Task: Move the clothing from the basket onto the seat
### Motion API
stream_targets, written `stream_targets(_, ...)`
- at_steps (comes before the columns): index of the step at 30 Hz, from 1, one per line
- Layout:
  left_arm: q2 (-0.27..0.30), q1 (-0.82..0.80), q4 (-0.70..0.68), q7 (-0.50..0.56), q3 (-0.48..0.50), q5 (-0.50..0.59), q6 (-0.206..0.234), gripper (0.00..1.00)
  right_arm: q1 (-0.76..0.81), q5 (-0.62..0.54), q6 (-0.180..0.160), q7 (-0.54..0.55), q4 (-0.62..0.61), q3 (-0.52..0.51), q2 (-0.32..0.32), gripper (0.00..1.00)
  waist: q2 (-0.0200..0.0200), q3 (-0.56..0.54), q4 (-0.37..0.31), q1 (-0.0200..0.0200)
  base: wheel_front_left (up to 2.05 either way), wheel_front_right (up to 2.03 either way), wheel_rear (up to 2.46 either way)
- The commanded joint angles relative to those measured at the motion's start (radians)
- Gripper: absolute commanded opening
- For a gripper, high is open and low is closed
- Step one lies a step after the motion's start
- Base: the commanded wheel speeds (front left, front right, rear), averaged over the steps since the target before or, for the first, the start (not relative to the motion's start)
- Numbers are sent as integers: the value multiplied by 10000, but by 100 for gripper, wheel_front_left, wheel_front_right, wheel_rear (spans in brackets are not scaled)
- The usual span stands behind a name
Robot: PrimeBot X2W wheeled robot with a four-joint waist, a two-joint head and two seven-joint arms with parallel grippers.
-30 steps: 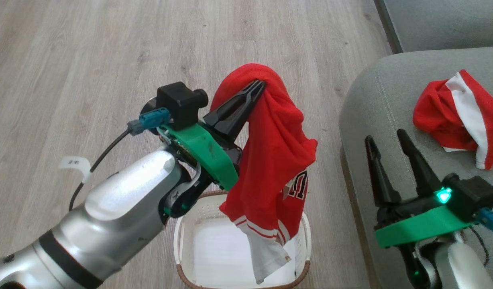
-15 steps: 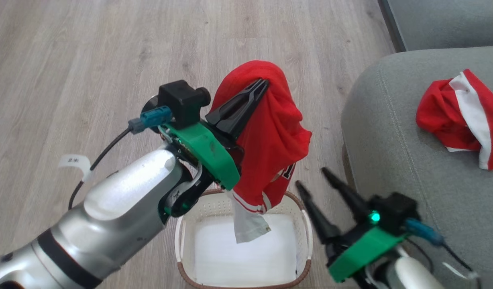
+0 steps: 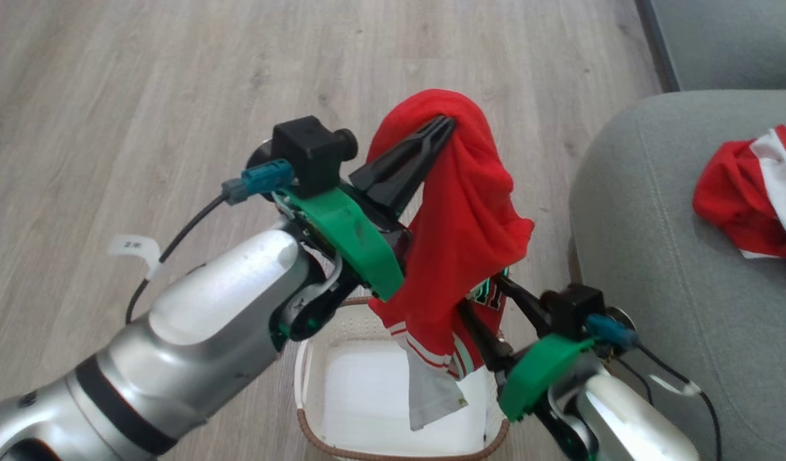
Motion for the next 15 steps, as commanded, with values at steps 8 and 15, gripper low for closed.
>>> stream_targets(8, -161, -574, -518, 135, 156, -30, -145, 0, -1551, 169, -2, -495, 1245, 295, 609, 100, 0, -133, 483, 1, 0, 0, 0)
stream_targets(15, -226, -529, -598, 190, 32, -35, -135, 0, -2500, 499, -2, -645, 2125, 702, 852, 55, 0, -72, 595, 1, 0, 0, 0)
